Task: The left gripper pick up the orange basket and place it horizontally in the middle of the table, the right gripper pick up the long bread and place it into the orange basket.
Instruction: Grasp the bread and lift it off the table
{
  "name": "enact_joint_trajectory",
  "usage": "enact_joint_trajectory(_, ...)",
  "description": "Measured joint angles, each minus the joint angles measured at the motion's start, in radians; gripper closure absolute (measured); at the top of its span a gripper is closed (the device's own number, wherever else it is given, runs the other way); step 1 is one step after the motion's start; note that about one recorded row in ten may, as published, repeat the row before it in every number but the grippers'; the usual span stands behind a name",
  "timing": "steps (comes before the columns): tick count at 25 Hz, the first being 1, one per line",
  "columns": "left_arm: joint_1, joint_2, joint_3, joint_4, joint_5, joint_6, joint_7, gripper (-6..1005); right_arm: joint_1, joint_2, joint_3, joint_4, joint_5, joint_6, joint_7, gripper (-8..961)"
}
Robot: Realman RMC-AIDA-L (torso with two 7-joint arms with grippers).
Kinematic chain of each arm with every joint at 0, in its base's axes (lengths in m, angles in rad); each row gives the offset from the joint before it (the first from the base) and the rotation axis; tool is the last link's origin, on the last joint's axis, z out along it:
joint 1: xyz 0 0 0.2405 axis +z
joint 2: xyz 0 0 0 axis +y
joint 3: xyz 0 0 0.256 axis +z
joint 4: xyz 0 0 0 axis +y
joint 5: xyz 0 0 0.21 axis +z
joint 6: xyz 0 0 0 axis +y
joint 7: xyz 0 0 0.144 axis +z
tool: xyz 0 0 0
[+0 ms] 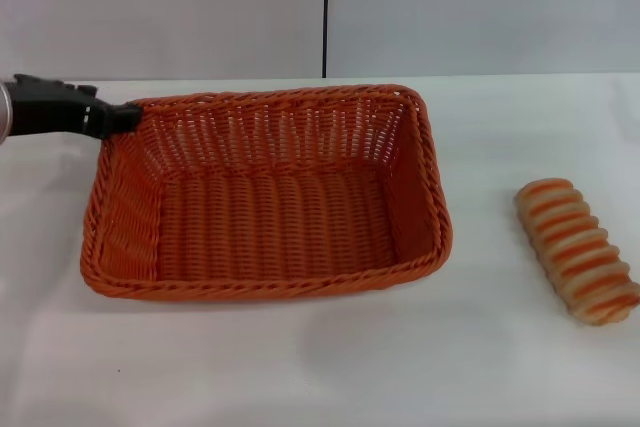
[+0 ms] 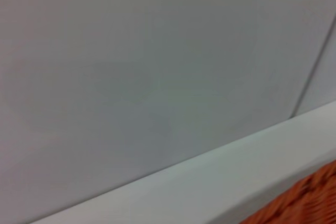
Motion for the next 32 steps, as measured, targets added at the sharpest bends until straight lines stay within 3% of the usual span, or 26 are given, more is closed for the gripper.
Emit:
enact_joint_trajectory(6, 0.001, 0.002, -0.130, 0.010, -0.190, 0.083, 0.079, 425, -0.031, 0.001, -0.001, -0.028, -0.001, -0.038, 0.015, 315)
enact_joint_trajectory(9, 0.028, 0.001, -0.228, -0.008, -0.286, 0.071, 0.209, 425, -0.055, 0.000, -0.016, -0.114, -0.028, -0.033, 0.139, 315)
enact_joint_trajectory(11, 0.040, 0.000, -0.249, -0.025, -0.308, 0.056, 0.250, 424, -0.075, -0.002, -0.030, -0.219, -0.078, 0.002, 0.286, 315)
enact_joint_trajectory(12, 0.059, -0.001, -0.267, -0.059, -0.367, 0.026, 0.328, 424, -0.099, 0.000, -0.037, -0.347, -0.143, 0.034, 0.447, 315)
enact_joint_trajectory(13, 0.059, -0.001, -0.267, -0.059, -0.367, 0.026, 0.328, 424, -0.099, 0.000, -0.037, -0.347, -0.143, 0.034, 0.447, 315)
enact_joint_trajectory(16, 0.104, -0.002, -0.267, -0.112, -0.484, -0.036, 0.480, 424, -0.131, -0.001, -0.038, -0.524, -0.255, 0.051, 0.724, 315)
enact_joint_trajectory(17, 0.134, -0.004, -0.262, -0.158, -0.578, -0.077, 0.581, 424, -0.143, -0.006, -0.038, -0.654, -0.364, 0.057, 0.951, 315)
enact_joint_trajectory(18, 0.134, -0.004, -0.262, -0.158, -0.578, -0.077, 0.581, 424, -0.143, -0.006, -0.038, -0.654, -0.364, 0.057, 0.951, 315)
enact_joint_trajectory(21, 0.150, -0.003, -0.261, -0.211, -0.672, -0.099, 0.670, 424, -0.144, -0.007, -0.038, -0.870, -0.571, 0.063, 1.274, 315)
enact_joint_trajectory(22, 0.153, -0.001, -0.269, -0.252, -0.726, -0.101, 0.719, 424, -0.128, -0.007, -0.042, -0.996, -0.740, 0.057, 1.483, 315)
enact_joint_trajectory(23, 0.155, 0.000, -0.288, -0.314, -0.810, -0.097, 0.807, 424, -0.128, -0.007, -0.042, -0.996, -0.740, 0.057, 1.483, 315)
enact_joint_trajectory(26, 0.156, 0.000, -0.302, -0.368, -0.862, -0.090, 0.877, 424, -0.083, -0.030, -0.060, -1.103, -0.992, 0.018, 1.758, 315)
enact_joint_trajectory(27, 0.152, 0.001, -0.310, -0.402, -0.881, -0.087, 0.912, 424, -0.036, -0.057, -0.072, -1.115, -1.140, -0.029, 1.882, 315)
enact_joint_trajectory(28, 0.152, 0.001, -0.310, -0.402, -0.881, -0.087, 0.912, 424, -0.036, -0.057, -0.072, -1.115, -1.140, -0.029, 1.882, 315)
enact_joint_trajectory(32, 0.148, -0.001, -0.315, -0.436, -0.891, -0.080, 0.963, 424, 0.098, -0.111, -0.080, -1.050, -1.397, -0.189, 1.958, 315)
